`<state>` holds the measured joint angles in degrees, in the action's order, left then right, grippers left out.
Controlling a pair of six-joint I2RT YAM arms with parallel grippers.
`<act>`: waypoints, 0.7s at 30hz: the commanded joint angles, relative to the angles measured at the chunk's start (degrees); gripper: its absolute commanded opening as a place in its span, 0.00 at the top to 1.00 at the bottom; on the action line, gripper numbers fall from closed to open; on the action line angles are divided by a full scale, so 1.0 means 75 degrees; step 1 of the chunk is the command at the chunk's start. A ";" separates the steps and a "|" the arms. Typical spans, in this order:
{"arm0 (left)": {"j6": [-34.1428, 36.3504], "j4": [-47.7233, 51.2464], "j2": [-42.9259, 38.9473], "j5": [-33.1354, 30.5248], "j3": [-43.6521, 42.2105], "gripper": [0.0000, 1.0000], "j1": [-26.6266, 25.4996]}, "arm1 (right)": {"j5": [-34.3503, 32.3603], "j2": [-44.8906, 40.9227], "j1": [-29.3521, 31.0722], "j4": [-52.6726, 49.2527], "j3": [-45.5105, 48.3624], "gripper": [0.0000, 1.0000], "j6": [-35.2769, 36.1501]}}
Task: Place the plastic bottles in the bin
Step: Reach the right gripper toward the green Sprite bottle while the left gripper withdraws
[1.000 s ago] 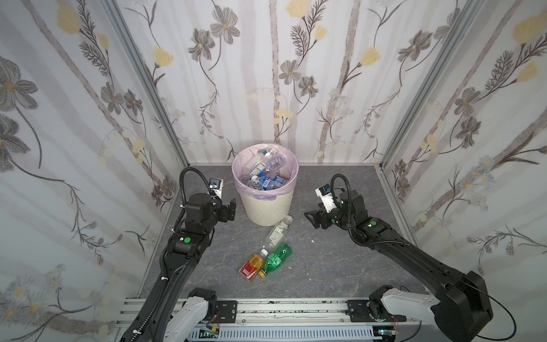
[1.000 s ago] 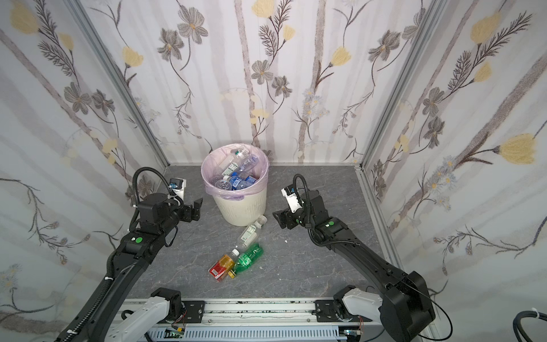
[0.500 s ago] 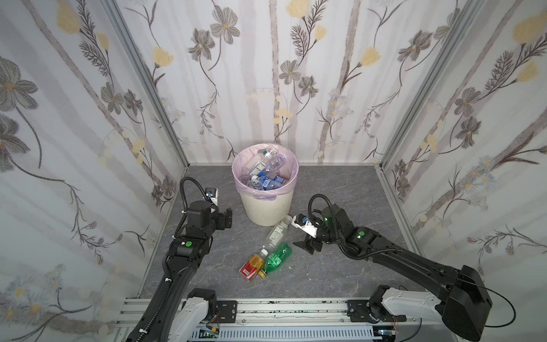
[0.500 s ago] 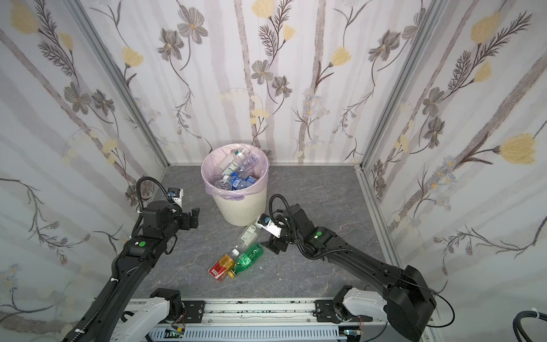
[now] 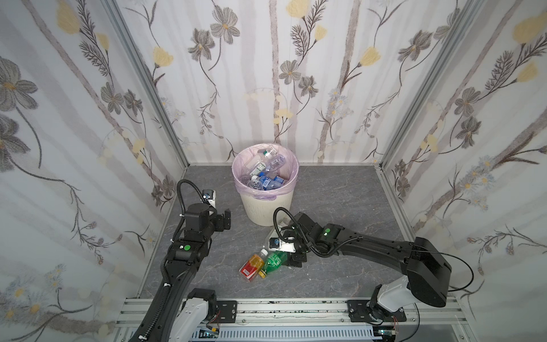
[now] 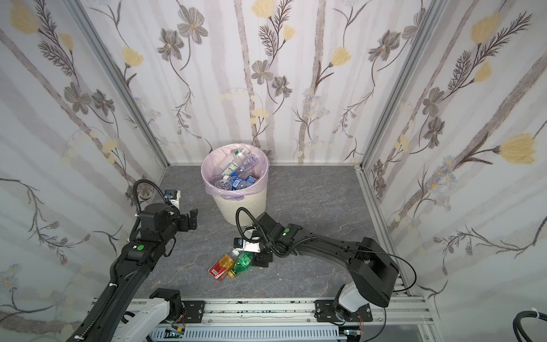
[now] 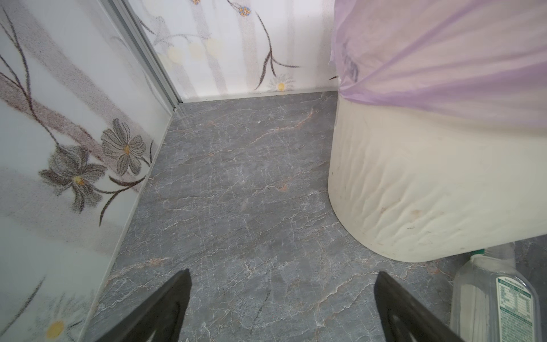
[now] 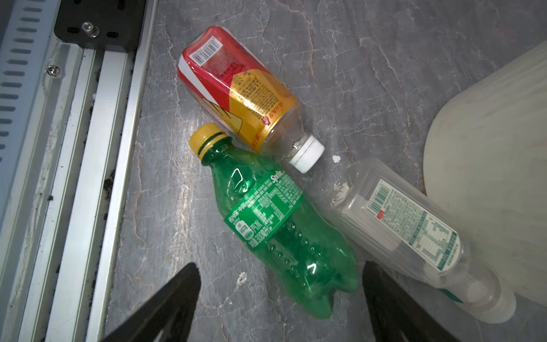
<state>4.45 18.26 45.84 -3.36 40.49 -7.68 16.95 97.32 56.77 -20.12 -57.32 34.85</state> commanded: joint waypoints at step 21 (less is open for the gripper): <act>0.0017 -0.0081 -0.0007 0.0228 -0.0082 0.02 0.0075 | -0.0651 0.1409 0.0209 0.1018 -0.0127 0.17 0.0075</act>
<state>4.45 18.31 46.04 -1.80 39.97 -7.20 12.88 107.31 58.17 -14.72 -58.06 34.98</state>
